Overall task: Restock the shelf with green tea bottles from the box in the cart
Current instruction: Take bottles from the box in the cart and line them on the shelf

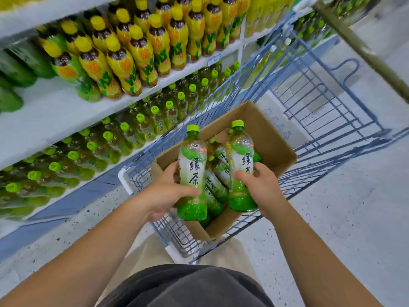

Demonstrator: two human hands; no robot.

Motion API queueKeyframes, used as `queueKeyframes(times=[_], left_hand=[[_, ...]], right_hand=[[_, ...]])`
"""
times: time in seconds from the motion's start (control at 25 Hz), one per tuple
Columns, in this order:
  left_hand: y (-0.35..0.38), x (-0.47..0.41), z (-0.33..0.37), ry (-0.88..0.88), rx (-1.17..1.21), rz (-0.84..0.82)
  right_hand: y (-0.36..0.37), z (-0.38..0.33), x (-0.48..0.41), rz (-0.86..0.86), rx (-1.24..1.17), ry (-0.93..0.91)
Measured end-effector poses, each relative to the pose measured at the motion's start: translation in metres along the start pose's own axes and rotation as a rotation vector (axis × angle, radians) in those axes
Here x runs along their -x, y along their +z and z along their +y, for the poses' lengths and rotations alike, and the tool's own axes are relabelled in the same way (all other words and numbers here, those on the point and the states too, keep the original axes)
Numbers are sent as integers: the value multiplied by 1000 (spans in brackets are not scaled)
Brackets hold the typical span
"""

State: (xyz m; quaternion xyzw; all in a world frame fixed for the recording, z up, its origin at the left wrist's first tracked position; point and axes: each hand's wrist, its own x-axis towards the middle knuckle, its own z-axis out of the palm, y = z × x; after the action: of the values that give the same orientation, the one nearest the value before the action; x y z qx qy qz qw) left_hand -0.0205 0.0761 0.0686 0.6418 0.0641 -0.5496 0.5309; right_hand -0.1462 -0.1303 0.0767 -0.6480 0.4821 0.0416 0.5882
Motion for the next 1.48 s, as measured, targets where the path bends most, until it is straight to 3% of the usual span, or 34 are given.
queueKeyframes(times=[0.16, 0.52, 0.88, 1.2, 1.48], left_hand=[[-9, 50, 4, 131, 15, 15], [-30, 150, -16, 423, 254, 229], [-147, 220, -23, 539, 165, 454], [-292, 209, -11, 549, 13, 461], [-366, 139, 3, 589, -70, 541]], right_hand=[[5, -22, 45, -26, 20, -119], [64, -61, 99, -239, 163, -400], [186, -102, 146, -350, 199, -497], [331, -127, 143, -273, 160, -489], [404, -137, 83, -202, 129, -552]])
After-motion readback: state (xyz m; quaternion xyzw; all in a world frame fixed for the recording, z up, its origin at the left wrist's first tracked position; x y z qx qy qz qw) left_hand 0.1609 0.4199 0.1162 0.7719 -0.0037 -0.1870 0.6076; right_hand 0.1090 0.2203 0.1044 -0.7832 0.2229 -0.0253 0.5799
